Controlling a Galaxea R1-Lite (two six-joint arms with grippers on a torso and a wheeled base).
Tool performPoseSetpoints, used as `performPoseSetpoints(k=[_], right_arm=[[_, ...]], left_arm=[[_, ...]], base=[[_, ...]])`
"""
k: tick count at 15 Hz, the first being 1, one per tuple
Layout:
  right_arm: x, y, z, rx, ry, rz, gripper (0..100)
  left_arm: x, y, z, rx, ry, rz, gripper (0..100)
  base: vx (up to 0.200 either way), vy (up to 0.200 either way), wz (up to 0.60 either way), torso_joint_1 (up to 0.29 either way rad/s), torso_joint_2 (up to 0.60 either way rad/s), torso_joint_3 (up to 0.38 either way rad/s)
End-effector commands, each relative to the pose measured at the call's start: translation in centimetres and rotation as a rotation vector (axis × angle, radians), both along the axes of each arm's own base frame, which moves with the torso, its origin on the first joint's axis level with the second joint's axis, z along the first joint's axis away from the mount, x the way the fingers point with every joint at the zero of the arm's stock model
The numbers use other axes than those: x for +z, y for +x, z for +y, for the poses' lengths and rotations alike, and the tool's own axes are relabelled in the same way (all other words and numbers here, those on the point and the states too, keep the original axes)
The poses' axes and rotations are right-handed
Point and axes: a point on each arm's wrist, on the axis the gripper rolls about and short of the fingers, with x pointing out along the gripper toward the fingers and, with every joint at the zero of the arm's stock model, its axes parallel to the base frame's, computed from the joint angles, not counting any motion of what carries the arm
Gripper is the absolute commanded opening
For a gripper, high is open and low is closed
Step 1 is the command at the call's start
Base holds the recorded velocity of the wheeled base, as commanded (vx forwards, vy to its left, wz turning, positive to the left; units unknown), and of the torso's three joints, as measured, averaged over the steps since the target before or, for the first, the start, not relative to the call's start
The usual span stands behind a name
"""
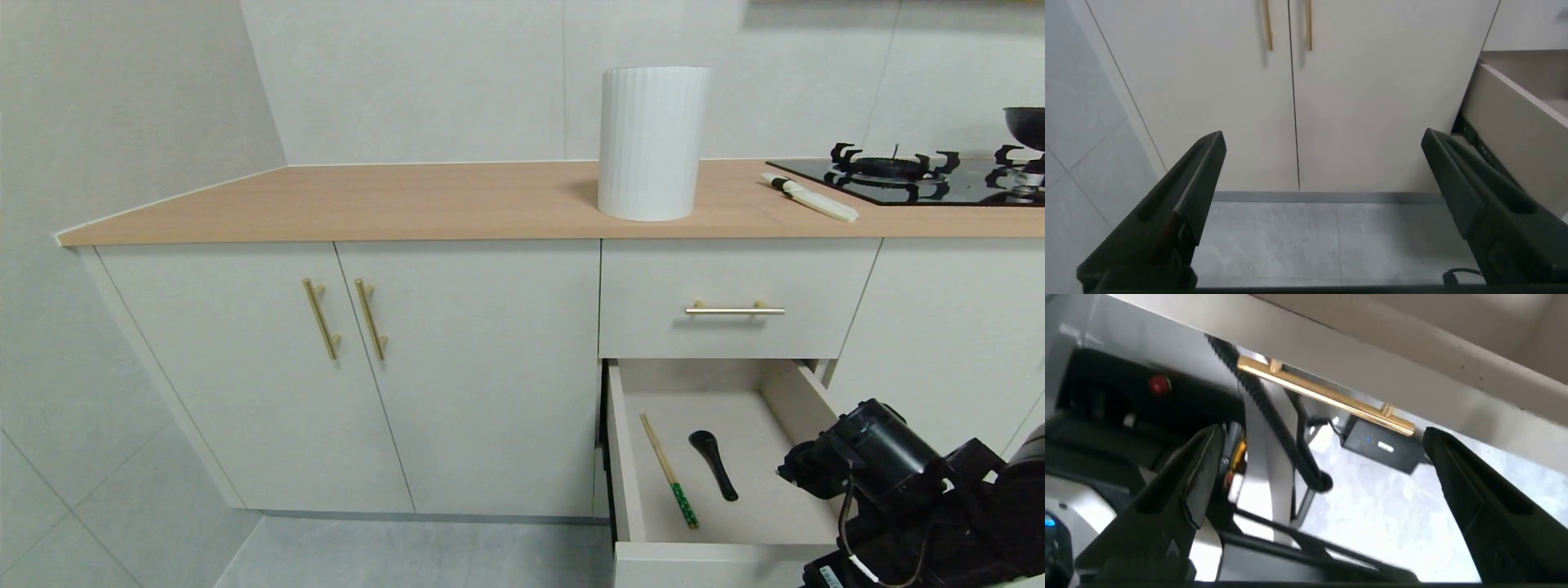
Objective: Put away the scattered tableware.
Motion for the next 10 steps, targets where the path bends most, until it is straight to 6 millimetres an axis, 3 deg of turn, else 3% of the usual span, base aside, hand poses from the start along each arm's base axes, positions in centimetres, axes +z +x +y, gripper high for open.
performPoseSetpoints(k=[1, 7, 10], right_arm=[[-0.4, 0.2, 0.1, -0.009, -0.01, 0.001, 100], [-1.7, 2.3, 0.9, -0.098, -0.035, -0.094, 100], [-3.0, 5.1, 0.9, -0.166, -0.037, -0.173, 100]], left_arm=[[0.0, 0.0, 0.0, 0.001, 0.0, 0.0, 100], [0.0, 0.0, 0.0, 0.001, 0.0, 0.0, 100], [0.0, 0.0, 0.0, 0.001, 0.0, 0.0, 100]], base=[[0.0, 0.0, 0.0, 0.0, 0.0, 0.0], [0.0, 0.0, 0.0, 0.0, 0.0, 0.0], [0.0, 0.0, 0.0, 0.0, 0.0, 0.0]])
